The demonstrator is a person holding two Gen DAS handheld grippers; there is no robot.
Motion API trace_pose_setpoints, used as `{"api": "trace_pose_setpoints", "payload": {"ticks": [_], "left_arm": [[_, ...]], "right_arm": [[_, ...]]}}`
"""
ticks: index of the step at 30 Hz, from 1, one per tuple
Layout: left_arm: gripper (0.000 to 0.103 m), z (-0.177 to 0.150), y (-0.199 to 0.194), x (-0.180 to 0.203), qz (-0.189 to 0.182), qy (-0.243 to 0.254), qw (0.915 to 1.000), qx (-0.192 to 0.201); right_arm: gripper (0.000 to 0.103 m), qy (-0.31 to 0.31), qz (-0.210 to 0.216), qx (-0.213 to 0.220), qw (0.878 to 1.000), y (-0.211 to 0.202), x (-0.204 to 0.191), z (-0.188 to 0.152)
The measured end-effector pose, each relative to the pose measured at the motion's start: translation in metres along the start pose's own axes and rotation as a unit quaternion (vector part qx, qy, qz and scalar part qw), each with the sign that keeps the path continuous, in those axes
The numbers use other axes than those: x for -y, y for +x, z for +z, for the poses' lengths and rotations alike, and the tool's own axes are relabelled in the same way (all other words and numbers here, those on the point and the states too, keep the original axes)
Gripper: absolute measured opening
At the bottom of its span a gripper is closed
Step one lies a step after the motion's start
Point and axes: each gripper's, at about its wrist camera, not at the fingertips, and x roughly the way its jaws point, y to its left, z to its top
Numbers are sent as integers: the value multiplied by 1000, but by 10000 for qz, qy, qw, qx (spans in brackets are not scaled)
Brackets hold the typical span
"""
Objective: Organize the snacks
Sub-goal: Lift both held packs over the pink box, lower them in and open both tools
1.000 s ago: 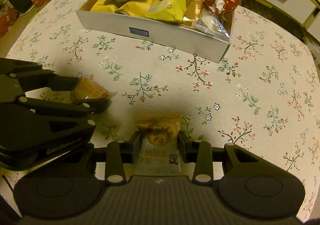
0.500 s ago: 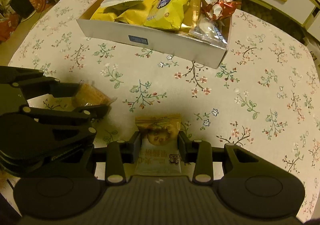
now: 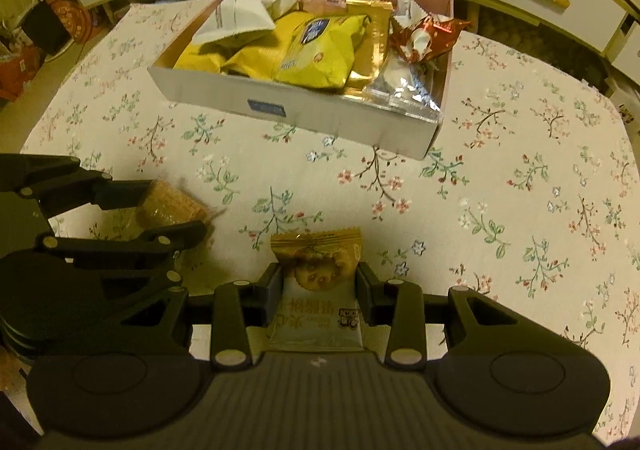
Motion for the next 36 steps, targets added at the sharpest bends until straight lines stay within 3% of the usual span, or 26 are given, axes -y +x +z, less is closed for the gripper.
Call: {"api": "trace_pose_setpoints", "payload": {"ticks": [6, 14, 21, 25, 30, 36], "left_arm": [[45, 11, -6, -16, -152, -204, 9996, 95], [45, 42, -17, -60, -362, -820, 9943, 573], [45, 89, -20, -90, -617, -1345, 9824, 1139], [45, 112, -3, -106, -887, -1814, 9719, 1206], [45, 127, 14, -87, -1207, -1660, 9692, 1363], [46, 135, 33, -63, -1157, -1071, 9783, 1341]], "right_arm": [[35, 114, 153, 169, 9997, -5, 9, 12], [35, 282, 287, 542, 9977, -13, 32, 41], [35, 491, 489, 998, 9926, -18, 48, 79], [35, 737, 604, 1214, 9880, -15, 57, 107], [35, 985, 803, 1423, 9816, -5, 61, 132], [35, 1182, 907, 1420, 9786, 12, 76, 139]]}}
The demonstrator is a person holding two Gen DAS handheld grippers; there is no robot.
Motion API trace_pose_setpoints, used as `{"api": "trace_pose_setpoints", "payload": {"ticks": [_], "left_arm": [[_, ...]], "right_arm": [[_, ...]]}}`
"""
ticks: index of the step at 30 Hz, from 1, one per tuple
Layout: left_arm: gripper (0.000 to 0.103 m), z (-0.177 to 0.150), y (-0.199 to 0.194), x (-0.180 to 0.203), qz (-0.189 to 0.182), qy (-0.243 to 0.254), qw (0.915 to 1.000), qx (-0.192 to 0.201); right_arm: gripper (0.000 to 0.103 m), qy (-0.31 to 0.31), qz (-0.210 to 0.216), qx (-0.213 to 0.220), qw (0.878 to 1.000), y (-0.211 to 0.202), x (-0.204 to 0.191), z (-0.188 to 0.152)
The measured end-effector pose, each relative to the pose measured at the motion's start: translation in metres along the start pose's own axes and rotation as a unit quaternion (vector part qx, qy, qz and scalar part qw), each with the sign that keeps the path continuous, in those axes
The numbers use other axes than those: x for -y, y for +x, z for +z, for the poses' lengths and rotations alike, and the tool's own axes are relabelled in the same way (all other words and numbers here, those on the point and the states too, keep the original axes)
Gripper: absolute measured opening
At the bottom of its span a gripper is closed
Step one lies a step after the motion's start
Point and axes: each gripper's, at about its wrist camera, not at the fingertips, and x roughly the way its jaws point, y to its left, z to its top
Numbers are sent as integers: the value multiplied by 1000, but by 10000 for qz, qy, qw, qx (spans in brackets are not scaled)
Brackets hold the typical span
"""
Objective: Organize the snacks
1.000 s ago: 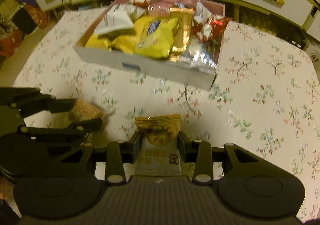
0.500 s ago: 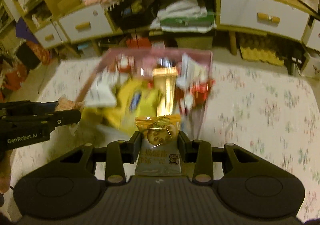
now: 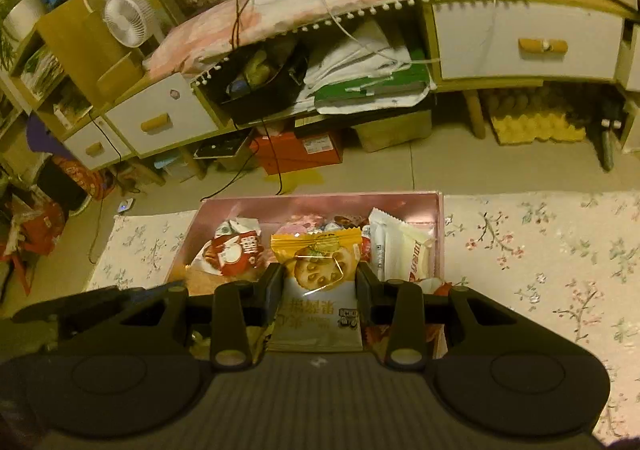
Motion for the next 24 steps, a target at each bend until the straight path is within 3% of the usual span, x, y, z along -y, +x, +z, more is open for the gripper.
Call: {"api": "trace_pose_setpoints", "payload": {"ticks": [2, 5, 9, 11, 19, 24], "left_arm": [[49, -2, 1, 3, 156, 169, 9997, 45], [64, -2, -7, 1, 189, 203, 9993, 235], [65, 0, -24, -8, 125, -29, 9992, 367], [65, 0, -32, -10, 181, -95, 9991, 364], [65, -16, -69, -11, 920, -496, 9945, -56], [71, -33, -102, -6, 1096, -780, 9907, -202]], "right_arm": [[36, 58, 49, -8, 10000, 2, 5, 0], [38, 190, 175, 34, 9997, 1, 9, 0], [48, 600, 428, 123, 9972, -7, 18, -3], [49, 618, 307, 132, 9975, -13, 17, -6], [50, 665, 131, -141, 9976, -46, 12, -21], [55, 588, 19, -352, 9976, -72, -10, -39]]}}
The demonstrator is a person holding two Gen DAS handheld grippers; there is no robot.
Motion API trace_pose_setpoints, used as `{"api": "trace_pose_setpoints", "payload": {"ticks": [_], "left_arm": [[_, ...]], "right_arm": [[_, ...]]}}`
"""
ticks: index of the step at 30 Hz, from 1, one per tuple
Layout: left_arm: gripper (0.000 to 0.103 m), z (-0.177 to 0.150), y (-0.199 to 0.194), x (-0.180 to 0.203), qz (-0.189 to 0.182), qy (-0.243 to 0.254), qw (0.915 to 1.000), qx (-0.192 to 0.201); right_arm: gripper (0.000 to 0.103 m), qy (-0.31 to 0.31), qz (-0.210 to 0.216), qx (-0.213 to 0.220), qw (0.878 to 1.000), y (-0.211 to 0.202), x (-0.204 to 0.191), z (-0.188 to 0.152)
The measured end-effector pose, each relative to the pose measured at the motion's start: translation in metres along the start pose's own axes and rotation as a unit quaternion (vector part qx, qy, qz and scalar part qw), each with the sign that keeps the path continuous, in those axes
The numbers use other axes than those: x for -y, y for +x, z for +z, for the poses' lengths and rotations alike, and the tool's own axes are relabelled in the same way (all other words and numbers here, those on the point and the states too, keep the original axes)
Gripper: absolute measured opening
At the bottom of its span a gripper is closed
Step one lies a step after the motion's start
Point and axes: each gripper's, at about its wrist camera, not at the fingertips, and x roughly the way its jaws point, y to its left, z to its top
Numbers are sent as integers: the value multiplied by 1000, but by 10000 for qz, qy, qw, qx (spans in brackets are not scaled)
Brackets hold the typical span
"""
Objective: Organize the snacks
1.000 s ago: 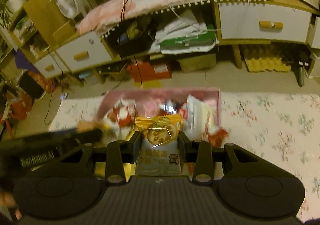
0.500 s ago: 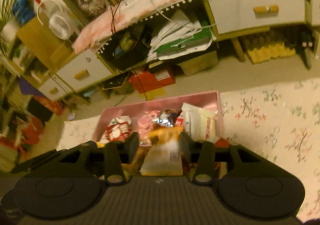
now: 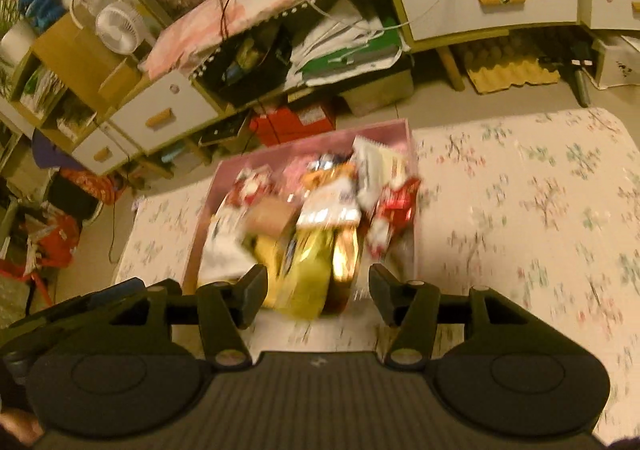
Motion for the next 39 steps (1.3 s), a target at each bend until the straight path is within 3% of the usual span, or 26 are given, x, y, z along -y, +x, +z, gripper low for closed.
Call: {"api": "trace_pose_setpoints", "payload": {"ticks": [3, 11, 15, 19, 24, 25, 39], "left_arm": [[72, -11, -22, 5, 196, 103, 9997, 50], [75, -41, -62, 8, 611, 258, 9974, 297], [83, -51, -75, 7, 880, 413, 9935, 592], [86, -54, -74, 2, 764, 234, 9955, 509], [102, -58, -73, 2, 807, 215, 9947, 602], [103, -59, -73, 3, 844, 227, 9941, 646], [103, -64, -77, 5, 1026, 335, 9912, 763]], "right_arm": [[63, -189, -135, -20, 9997, -16, -18, -15], [69, -753, -126, 190, 9969, -52, -47, -57], [71, -994, -356, 432, 9935, -53, -52, -73], [74, -1169, -566, 544, 9900, -53, -55, -81], [101, -1139, -743, 755, 9878, -54, -53, -90], [103, -1172, -832, 816, 9862, -54, -54, -92], [103, -1238, -1370, 1126, 9763, -61, -67, -108]]}}
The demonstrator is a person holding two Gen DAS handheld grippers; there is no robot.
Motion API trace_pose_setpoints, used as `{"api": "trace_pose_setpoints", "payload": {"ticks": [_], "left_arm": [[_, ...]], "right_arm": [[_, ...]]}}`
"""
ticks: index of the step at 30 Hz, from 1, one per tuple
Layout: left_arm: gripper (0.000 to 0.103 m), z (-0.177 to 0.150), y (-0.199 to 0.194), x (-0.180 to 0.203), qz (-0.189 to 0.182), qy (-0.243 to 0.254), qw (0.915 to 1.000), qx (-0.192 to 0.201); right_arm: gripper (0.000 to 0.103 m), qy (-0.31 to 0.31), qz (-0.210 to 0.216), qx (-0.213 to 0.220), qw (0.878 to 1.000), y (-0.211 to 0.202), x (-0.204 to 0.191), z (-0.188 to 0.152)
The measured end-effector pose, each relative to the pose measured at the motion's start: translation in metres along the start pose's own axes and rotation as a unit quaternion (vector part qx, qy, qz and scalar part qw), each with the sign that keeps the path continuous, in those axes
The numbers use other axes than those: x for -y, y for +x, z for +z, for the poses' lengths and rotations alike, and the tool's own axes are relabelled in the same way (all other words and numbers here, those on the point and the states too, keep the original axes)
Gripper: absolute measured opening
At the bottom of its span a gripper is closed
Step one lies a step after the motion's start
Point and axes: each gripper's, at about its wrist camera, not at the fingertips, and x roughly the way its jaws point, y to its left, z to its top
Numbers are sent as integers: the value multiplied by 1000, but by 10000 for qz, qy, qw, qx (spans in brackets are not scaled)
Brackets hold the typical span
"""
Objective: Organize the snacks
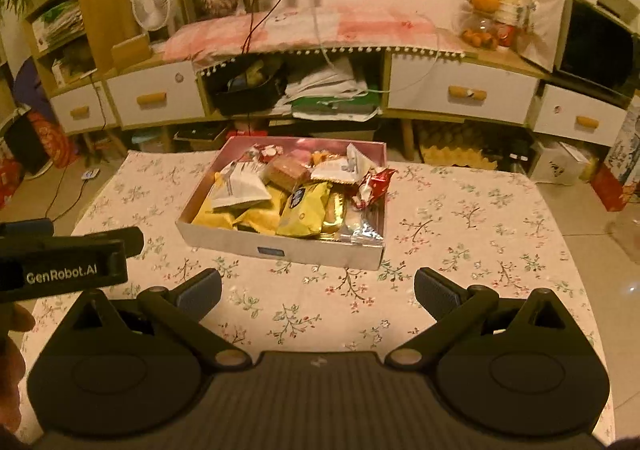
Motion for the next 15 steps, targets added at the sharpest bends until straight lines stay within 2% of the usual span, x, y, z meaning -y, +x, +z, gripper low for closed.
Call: {"api": "trace_pose_setpoints", "payload": {"ticks": [15], "left_arm": [[103, 0, 3, 4, -56, 1, 10000, -53]], "right_arm": [[103, 33, -179, -47, 9998, 2, 1, -3]]}}
